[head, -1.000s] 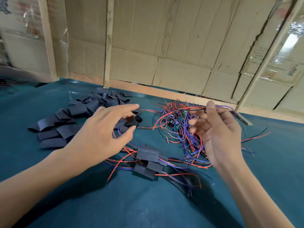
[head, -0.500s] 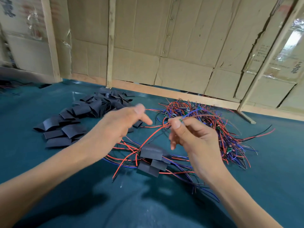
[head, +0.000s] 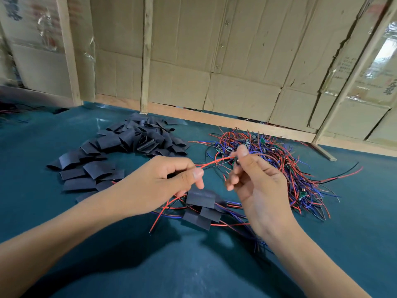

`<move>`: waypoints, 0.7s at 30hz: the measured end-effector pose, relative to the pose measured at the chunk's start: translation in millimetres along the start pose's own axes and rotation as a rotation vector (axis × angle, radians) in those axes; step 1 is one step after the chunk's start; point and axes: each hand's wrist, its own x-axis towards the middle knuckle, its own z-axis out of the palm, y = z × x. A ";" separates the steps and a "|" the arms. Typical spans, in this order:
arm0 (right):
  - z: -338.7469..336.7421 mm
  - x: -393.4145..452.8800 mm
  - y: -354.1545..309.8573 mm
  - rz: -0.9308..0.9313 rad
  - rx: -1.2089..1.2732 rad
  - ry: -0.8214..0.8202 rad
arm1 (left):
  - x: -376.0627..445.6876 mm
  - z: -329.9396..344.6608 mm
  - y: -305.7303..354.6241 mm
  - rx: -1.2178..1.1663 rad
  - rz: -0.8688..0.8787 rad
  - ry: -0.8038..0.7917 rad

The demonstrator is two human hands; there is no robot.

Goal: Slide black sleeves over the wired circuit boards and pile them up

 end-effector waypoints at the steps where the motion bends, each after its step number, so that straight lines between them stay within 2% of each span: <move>1: 0.5 0.4 -0.3 0.023 0.064 0.031 | 0.3 -0.4 -0.3 -0.024 0.002 -0.003; 3: -0.9 0.5 0.1 0.070 0.189 0.037 | 0.8 0.2 -1.5 -0.083 0.004 0.016; 5: -1.9 -2.7 2.3 0.137 0.245 -0.076 | 1.2 3.4 -3.4 -0.119 0.007 0.045; 7: -0.2 -8.0 9.1 0.216 0.193 -0.240 | 0.8 8.9 -5.6 -0.113 0.029 0.052; 9: 4.2 -12.8 17.2 0.246 0.131 -0.318 | -1.2 14.3 -7.7 -0.089 0.053 0.042; 15: 2.3 -8.5 10.0 0.071 -0.044 -0.105 | -3.4 15.4 -13.0 0.042 0.048 0.081; 18: 1.6 -6.4 1.4 0.012 -0.071 -0.071 | -5.0 11.8 -14.7 0.232 0.110 0.134; 21: 3.6 -7.6 0.7 -0.017 -0.072 -0.063 | -4.5 9.9 -14.9 0.296 0.148 0.173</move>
